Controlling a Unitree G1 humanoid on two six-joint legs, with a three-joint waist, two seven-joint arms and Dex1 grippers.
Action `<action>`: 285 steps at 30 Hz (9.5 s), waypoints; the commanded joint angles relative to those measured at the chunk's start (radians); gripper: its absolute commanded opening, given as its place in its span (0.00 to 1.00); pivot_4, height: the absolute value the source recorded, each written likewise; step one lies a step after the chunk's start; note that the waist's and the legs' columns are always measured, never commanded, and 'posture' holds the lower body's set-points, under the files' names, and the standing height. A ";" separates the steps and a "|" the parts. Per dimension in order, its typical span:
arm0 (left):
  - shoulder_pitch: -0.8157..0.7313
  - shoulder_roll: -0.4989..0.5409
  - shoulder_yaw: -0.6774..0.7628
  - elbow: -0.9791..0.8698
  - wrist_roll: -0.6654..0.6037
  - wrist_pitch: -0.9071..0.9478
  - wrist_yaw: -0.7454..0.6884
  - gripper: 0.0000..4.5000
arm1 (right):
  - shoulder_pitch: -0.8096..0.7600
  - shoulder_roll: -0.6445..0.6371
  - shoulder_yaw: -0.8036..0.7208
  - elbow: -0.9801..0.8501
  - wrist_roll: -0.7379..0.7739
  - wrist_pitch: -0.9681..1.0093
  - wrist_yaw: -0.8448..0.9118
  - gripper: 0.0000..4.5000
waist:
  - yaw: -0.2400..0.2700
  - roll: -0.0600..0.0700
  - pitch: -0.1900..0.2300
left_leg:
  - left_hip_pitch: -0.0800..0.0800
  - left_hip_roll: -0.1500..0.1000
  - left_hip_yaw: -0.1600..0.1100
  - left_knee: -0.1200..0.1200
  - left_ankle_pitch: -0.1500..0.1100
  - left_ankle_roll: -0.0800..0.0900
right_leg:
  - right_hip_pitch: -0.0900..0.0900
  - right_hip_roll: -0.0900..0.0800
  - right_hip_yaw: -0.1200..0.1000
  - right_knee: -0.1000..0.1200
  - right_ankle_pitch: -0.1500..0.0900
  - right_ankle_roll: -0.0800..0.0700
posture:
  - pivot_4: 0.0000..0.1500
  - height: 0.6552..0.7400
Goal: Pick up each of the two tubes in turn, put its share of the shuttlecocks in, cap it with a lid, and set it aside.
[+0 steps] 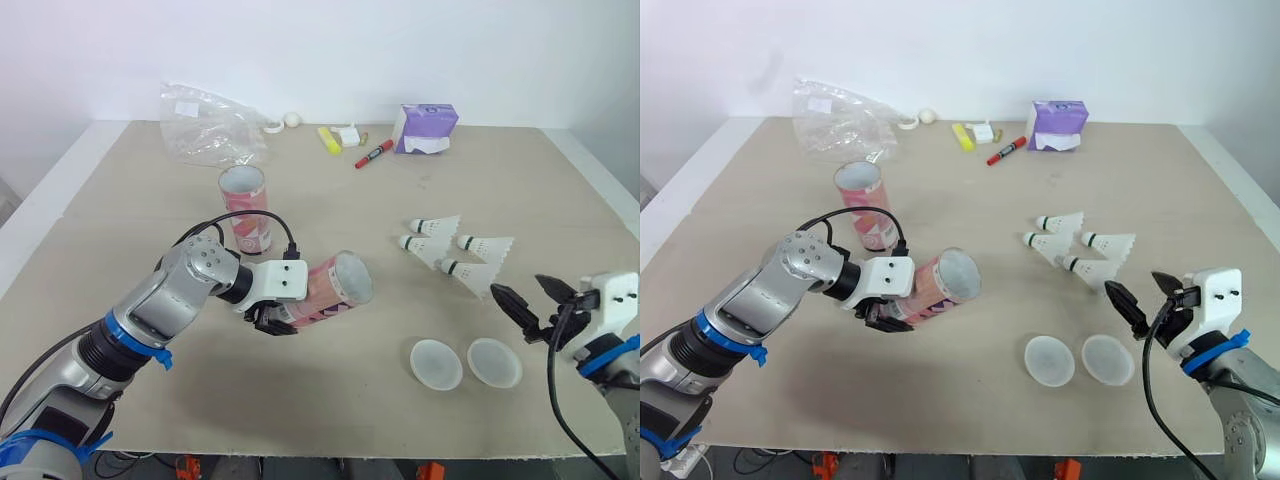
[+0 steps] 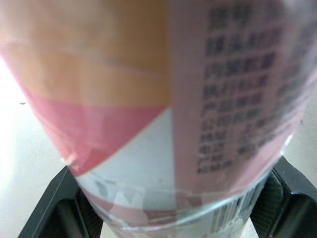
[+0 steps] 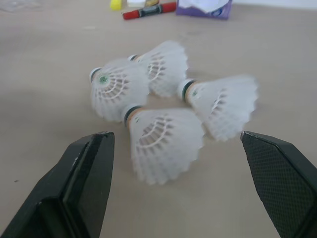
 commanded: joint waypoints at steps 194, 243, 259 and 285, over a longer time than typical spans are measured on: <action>0.221 -0.536 0.135 0.620 -0.104 -0.670 0.232 0.73 | -0.337 -0.555 0.521 -0.116 -0.204 0.202 0.588 1.00 | 0.024 0.004 -0.001 | -0.005 -0.002 0.001 0.002 0.005 0.006 | -0.001 -0.001 -0.001 -0.003 0.005 0.002 | 1.00 1.00; 0.227 -0.522 0.115 0.660 -0.073 -0.758 0.230 0.73 | -0.972 -0.531 0.550 -0.081 -0.070 0.094 0.705 0.02 | 0.013 0.004 -0.005 | 0.000 0.000 0.001 -0.003 0.004 0.005 | 0.000 -0.001 -0.001 -0.003 0.002 -0.001 | 1.00 1.00; 0.237 -0.518 0.121 0.641 -0.074 -0.745 0.233 0.73 | -1.076 -0.356 0.769 0.033 -0.259 -0.051 0.740 0.02 | 0.002 0.010 -0.008 | -0.002 -0.001 0.003 -0.002 0.003 0.002 | -0.001 -0.002 0.000 -0.003 0.001 0.001 | 1.00 1.00; 0.247 -0.512 0.124 0.610 -0.080 -0.723 0.233 0.73 | -1.024 -0.342 0.787 0.044 -0.314 -0.119 0.789 0.17 | 0.002 0.010 -0.008 | -0.002 -0.001 0.003 -0.003 0.002 0.003 | -0.001 -0.002 0.000 -0.003 0.000 0.002 | 1.00 1.00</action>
